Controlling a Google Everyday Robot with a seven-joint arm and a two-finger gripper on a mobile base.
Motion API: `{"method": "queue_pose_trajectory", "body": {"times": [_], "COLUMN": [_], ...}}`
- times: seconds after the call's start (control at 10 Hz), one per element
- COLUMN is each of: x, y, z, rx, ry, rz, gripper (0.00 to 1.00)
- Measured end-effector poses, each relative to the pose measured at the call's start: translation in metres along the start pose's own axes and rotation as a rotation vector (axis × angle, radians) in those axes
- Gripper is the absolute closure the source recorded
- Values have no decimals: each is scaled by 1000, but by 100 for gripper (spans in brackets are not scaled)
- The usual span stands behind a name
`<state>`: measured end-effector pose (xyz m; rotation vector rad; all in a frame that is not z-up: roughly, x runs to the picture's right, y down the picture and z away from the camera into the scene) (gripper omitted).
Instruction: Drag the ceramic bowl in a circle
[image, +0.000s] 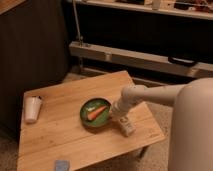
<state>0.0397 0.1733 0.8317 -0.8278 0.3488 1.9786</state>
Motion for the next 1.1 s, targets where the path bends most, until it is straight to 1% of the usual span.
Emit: {"method": "queue_pose_trajectory", "body": {"times": [0.1,0.2,0.5,0.6,0.7,0.8,0.9,1.0,1.1], "x": [18,44,107,128,138,143,143,143,142], "y": [-11,-17,-12,-10,-4,7,27,41,60], "z": [1,3,15,19,22,25,29,32,36], "rx": [0,-3,-11,-23,-36,-51,-68,-76,-87], "ry": [18,45,114,143,162,169,173,179,187], "rz": [-8,-25,-85,-115,-142,-166,-198,-222,-255], "gripper": [100,100,100,100,100,100,100,100,100]}}
